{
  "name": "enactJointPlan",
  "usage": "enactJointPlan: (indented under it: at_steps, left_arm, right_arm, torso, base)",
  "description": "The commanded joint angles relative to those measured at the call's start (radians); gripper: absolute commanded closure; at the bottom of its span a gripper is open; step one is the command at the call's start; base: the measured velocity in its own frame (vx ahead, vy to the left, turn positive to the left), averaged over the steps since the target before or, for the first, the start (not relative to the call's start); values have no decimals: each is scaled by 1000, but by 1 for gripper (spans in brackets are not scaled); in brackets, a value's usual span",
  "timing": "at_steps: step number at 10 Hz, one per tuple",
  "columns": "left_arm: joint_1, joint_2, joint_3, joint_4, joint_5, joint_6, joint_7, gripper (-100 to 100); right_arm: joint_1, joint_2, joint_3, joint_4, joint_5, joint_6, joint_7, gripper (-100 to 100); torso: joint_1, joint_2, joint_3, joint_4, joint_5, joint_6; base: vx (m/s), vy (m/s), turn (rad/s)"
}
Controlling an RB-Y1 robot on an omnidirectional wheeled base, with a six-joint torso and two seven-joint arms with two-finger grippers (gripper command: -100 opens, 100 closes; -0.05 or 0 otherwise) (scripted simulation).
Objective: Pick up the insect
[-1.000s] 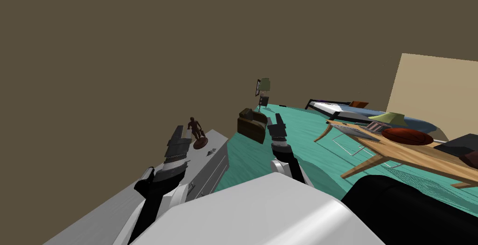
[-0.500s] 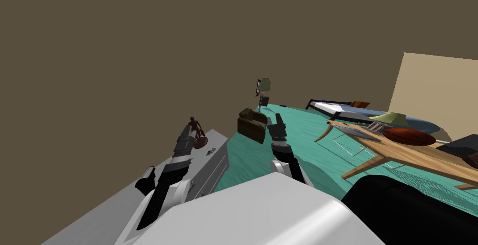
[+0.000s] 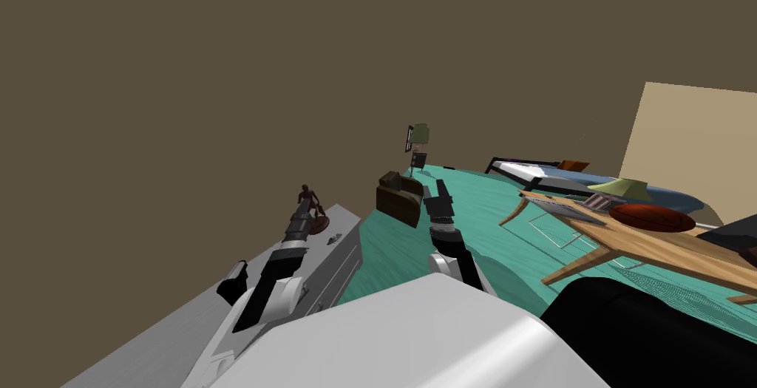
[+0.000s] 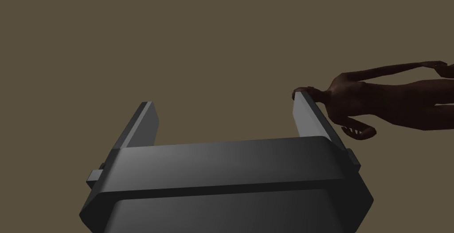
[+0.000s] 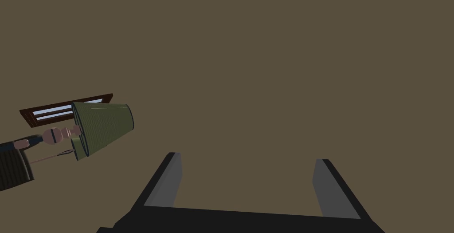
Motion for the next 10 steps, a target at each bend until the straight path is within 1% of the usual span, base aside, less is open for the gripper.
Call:
enactJointPlan:
  at_steps: [1,2,3,4,5,6,7,8,9,10]
  left_arm:
    - [-37,20,2,40,14,50,1,-100]
    - [-37,20,2,40,14,67,1,-100]
    - [-68,38,3,74,28,102,1,-100]
    - [-68,38,3,74,28,122,1,-100]
    - [-99,55,4,110,43,158,0,-100]
    - [-99,55,4,110,43,180,0,-100]
    - [-131,73,4,148,60,219,-1,-100]
    - [-131,73,4,148,60,240,-1,-100]
    - [-162,90,4,188,79,274,-2,-100]
    - [-162,90,4,188,79,297,-2,-100]
  right_arm:
    - [0,0,0,0,0,0,0,0]
    - [0,0,0,0,0,0,0,0]
    - [0,0,0,0,0,0,0,0]
    - [0,0,0,0,0,0,0,0]
    - [0,0,0,0,0,0,0,0]
    - [0,0,0,0,0,0,0,0]
    - [0,0,0,0,0,0,0,0]
    - [0,0,0,0,0,0,0,0]
    - [0,0,0,0,0,0,0,0]
    - [0,0,0,0,0,0,0,0]
  torso:
    - [0,0,0,0,0,0]
    - [0,0,0,0,0,0]
    - [0,0,0,0,0,0]
    - [0,0,0,0,0,0]
    - [0,0,0,0,0,0]
    - [0,0,0,0,0,0]
    - [0,0,0,0,0,0]
    - [1,0,0,0,0,0]
    - [0,0,0,0,0,0]
    - [0,0,0,0,0,0]
  base:
    - [-11,-4,17]
    - [-7,-4,5]
    - [-11,-3,17]
    - [-10,-3,4]
    - [-10,-1,8]
    - [-6,1,3]
    - [-6,1,6]
    - [0,0,0]
    - [-5,0,-2]
    - [0,0,0]
